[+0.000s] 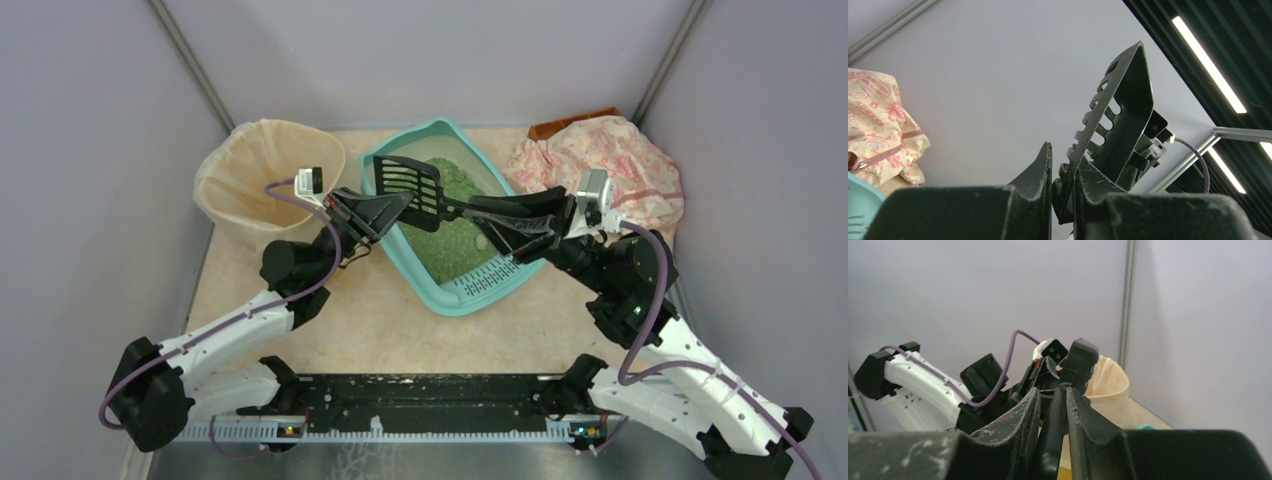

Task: Clean the litter box

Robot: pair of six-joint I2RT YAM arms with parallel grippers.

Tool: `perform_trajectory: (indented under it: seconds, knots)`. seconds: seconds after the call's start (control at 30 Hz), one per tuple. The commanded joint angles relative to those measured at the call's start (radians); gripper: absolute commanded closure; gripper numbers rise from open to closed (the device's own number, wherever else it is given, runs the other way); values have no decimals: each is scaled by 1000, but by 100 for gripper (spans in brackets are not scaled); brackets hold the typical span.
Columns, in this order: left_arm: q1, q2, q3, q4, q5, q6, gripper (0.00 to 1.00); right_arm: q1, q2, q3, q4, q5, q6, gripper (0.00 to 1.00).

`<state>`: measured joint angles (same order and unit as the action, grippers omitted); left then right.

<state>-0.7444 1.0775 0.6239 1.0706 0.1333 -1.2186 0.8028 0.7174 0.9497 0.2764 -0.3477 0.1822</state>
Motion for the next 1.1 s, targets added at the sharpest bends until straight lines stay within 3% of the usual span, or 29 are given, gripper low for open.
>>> perform_trajectory:
  seconds: [0.0,0.07,0.23,0.27,0.33,0.37,0.4,0.47,0.63,0.83,0.87,1.0,1.07]
  knots:
    - [-4,10,29,89,30,-31,100,4,-4,3,47,7,5,85]
    - [-6,10,25,93,34,-34,100,5,-4,5,41,13,5,100]
    - [-6,-18,12,63,43,-6,100,5,-13,19,17,19,-2,100]
    - [-6,-25,17,35,51,13,89,4,-15,23,13,19,0,100]
    - [-6,-42,45,-48,87,88,38,4,-15,43,-5,19,5,100]
    - [-6,-55,63,-104,110,130,21,5,-14,61,-17,18,6,100]
    - [-6,-73,78,-164,122,180,8,4,-12,74,-31,19,8,100]
    - [-6,-111,95,-250,139,281,2,5,-10,102,-67,25,5,100]
    - [-5,-170,133,-354,223,505,14,4,-22,108,-73,6,15,100]
    - [-4,-166,233,-555,319,718,42,4,-19,122,-116,-21,35,100]
    - [-4,-170,236,-567,320,742,48,4,-21,122,-120,-25,39,100]
    - [-5,-185,248,-628,313,805,100,4,-41,115,-125,-25,53,100]
    - [-4,-196,244,-637,309,827,100,4,-47,111,-118,-31,54,100]
